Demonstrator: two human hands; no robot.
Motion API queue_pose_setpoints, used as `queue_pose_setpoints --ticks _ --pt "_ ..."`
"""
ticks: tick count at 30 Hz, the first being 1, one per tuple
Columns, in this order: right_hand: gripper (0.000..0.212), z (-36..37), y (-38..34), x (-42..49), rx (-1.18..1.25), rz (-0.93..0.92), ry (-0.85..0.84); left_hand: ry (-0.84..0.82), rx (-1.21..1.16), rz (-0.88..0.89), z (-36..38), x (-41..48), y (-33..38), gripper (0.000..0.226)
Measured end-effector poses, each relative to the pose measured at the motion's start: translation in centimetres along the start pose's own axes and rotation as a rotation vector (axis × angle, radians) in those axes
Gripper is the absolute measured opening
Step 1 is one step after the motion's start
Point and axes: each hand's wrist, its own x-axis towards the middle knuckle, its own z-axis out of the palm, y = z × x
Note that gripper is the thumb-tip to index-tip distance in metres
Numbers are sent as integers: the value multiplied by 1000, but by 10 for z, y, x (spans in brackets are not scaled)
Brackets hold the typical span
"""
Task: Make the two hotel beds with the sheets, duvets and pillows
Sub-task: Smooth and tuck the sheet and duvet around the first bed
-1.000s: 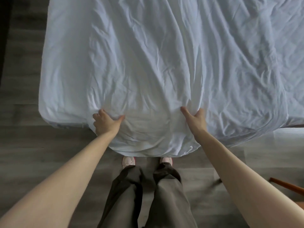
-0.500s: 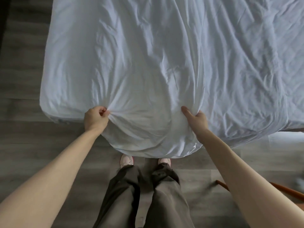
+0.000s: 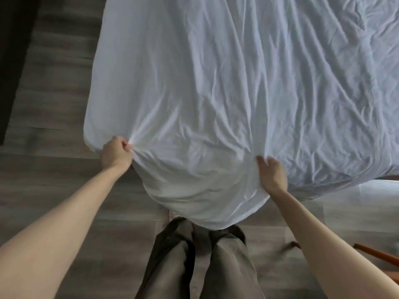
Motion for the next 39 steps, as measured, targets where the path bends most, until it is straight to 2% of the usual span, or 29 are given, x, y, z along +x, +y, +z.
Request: queue_pose_setpoints --ticks 3,5,6,8,10,11,13,15,17,19,21,22,24,26,30,32,34,35,36,39 --pt "38 6 5 12 -12 71 62 19 -33 -49 20 -10 16 17" --pt "26 10 1 11 44 40 134 128 -23 -36 26 -20 25 26" --pt "23 11 -1 6 83 17 177 202 -1 48 29 -26 29 33" --pt "24 12 -3 -5 92 -45 256 258 34 352 35 -35 40 46" --pt "25 11 8 0 121 -27 308 124 102 619 46 -45 57 51" --pt "22 12 16 10 137 39 300 11 147 679 54 -49 64 53" --pt "17 8 26 30 122 242 152 -220 281 649 69 -50 71 57" --pt "40 8 30 42 -22 336 60 -343 351 571 82 -46 66 63" --pt "68 18 13 35 -141 140 153 -307 309 577 86 -45 64 64" --pt "82 37 -20 12 -203 -246 196 -182 272 651 89 -51 68 64" --pt "80 68 -46 -2 -361 -562 78 -113 261 714 96 -57 78 65" --pt "74 83 -54 -4 -429 -632 10 -115 265 725 100 -57 82 67" --pt "65 101 -55 8 -538 -680 -77 -133 281 717 111 -47 84 72" --pt "65 99 -32 36 -666 -698 -71 -129 303 685 115 -26 71 73" --pt "83 50 45 77 -772 -427 -63 -132 396 510 106 7 29 78" --pt "84 33 61 74 -733 -291 -145 -135 322 389 103 5 23 82" --pt "82 33 51 57 -633 -227 -121 -73 197 259 99 -9 31 84" --pt "83 38 40 46 -577 -236 -54 -39 173 263 97 -17 35 82" --pt "84 45 28 35 -526 -292 10 -9 172 339 97 -26 39 81" --pt "87 72 -1 5 -532 -631 30 31 292 766 106 -53 48 81"
